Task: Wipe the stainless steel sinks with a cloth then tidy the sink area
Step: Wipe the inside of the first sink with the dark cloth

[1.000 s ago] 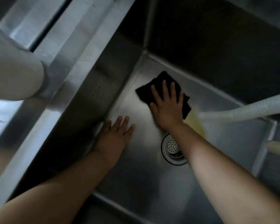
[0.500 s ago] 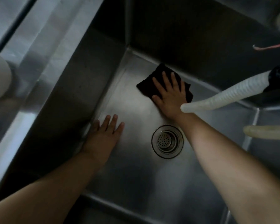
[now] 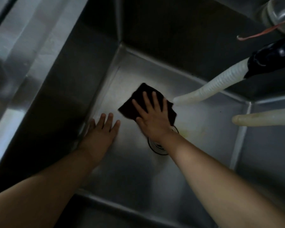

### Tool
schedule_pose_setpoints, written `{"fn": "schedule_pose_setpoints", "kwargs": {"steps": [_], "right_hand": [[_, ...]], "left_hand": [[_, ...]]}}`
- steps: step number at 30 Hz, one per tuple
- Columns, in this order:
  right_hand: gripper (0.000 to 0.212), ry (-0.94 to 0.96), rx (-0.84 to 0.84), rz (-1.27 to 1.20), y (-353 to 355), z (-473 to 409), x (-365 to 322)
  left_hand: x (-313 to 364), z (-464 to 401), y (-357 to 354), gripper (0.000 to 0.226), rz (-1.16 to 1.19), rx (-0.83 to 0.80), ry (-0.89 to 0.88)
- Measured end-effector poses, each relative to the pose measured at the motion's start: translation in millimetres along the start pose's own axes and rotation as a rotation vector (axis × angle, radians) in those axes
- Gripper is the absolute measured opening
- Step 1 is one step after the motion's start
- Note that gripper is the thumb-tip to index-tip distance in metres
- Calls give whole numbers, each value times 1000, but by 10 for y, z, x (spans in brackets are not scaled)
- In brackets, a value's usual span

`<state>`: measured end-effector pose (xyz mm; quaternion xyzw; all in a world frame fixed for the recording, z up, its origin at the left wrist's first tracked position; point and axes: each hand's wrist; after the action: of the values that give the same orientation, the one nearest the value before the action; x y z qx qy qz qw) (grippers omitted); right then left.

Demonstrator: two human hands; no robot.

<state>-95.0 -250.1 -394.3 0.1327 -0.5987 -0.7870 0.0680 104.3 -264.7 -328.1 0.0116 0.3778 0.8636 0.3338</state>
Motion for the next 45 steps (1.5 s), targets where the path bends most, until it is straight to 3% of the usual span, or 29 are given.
{"fn": "schedule_pose_setpoints", "kwargs": {"steps": [4, 9, 15, 21, 26, 33, 39, 45], "right_hand": [[58, 106, 26, 78, 101, -380, 321], [65, -81, 45, 24, 177, -257, 992], [62, -309, 24, 38, 70, 511, 1560], [63, -561, 2, -97, -110, 1009, 1333], [62, -399, -2, -51, -141, 915, 800], [56, -176, -17, -34, -204, 1367, 567], [55, -85, 18, -14, -290, 1854, 413], [58, -202, -23, -27, -148, 1433, 849]], "left_hand": [[-3, 8, 4, 86, -23, -1, -6], [0, 14, 15, 96, -12, -29, 7], [4, 61, 14, 100, -27, -14, 23], [137, 123, -33, 78, -155, 196, -80], [273, 137, -70, 87, -243, 239, -150], [737, 187, 55, 68, -13, 208, -259], [987, 106, 167, 81, 8, 96, -181], [1005, 9, 214, 77, -65, 57, -225]]}}
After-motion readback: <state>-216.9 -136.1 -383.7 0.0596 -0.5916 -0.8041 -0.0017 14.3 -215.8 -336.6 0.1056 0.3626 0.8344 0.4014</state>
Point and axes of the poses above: each hand's wrist, its own z-axis away from the middle knuckle, its own y-axis out of the back of the hand, x = y × z, and after that the axes turned 10 degrees about y, right-handed
